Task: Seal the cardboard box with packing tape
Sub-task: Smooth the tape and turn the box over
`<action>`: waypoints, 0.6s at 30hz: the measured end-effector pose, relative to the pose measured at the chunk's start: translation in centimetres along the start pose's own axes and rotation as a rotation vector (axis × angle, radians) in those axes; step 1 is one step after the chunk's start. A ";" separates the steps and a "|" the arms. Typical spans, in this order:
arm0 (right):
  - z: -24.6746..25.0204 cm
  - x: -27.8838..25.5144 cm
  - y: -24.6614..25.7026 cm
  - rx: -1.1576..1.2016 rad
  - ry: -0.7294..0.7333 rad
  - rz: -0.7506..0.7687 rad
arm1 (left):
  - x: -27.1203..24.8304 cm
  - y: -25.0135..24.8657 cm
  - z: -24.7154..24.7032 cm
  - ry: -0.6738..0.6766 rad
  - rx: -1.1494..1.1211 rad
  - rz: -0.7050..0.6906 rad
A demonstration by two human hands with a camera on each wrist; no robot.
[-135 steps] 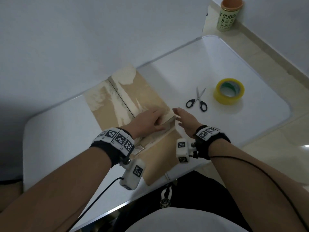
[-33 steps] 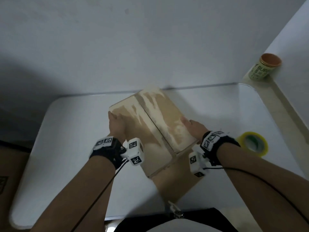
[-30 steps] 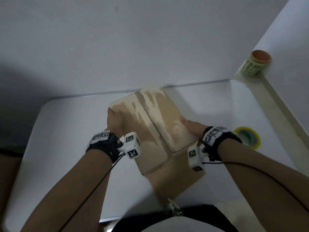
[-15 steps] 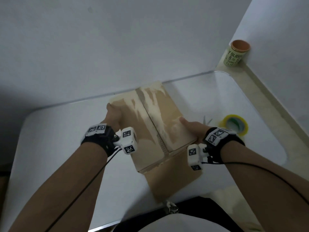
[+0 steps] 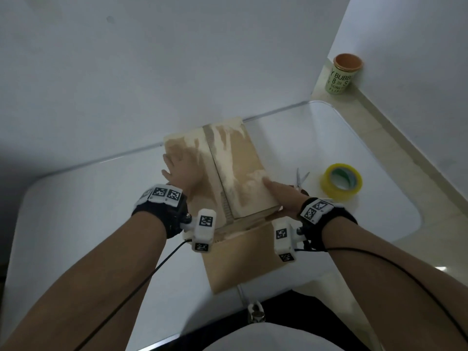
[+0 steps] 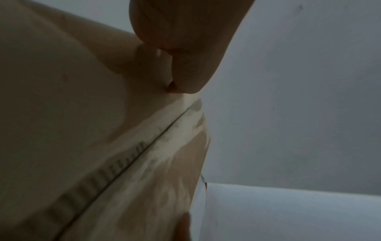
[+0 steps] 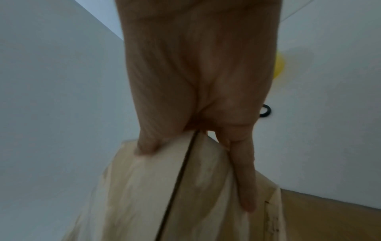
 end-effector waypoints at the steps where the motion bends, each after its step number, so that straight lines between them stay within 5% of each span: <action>1: 0.5 0.2 -0.2 -0.019 -0.056 -0.015 | -0.4 -1.0 0.0 -0.009 0.029 -0.070; 4: 3.3 0.5 -0.7 -0.151 -0.222 0.049 | -0.6 -3.7 -1.1 0.072 0.002 -0.238; 7: 8.3 0.8 -1.0 -0.423 -0.468 0.193 | -0.7 -6.6 -1.9 0.174 -0.163 -0.303; 11: 14.7 1.3 -1.2 -0.577 -0.679 0.191 | -0.9 -9.9 -2.5 0.202 -0.193 -0.357; 14: 17.3 2.7 -0.7 -0.817 -0.734 0.204 | -0.9 -11.6 -3.0 0.248 -0.267 -0.292; 18: 18.6 5.2 -1.1 -0.904 -0.589 0.087 | -0.2 -13.1 -3.8 0.230 -0.284 -0.247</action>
Point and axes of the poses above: each hand's wrist, its own x-axis towards the middle knuckle, its own z-axis out of the back of the hand, y = z × x, the point moved 4 cm from there along x, towards the middle knuckle, and after that the axes turned 6 degrees about x, right-handed, at the moved point
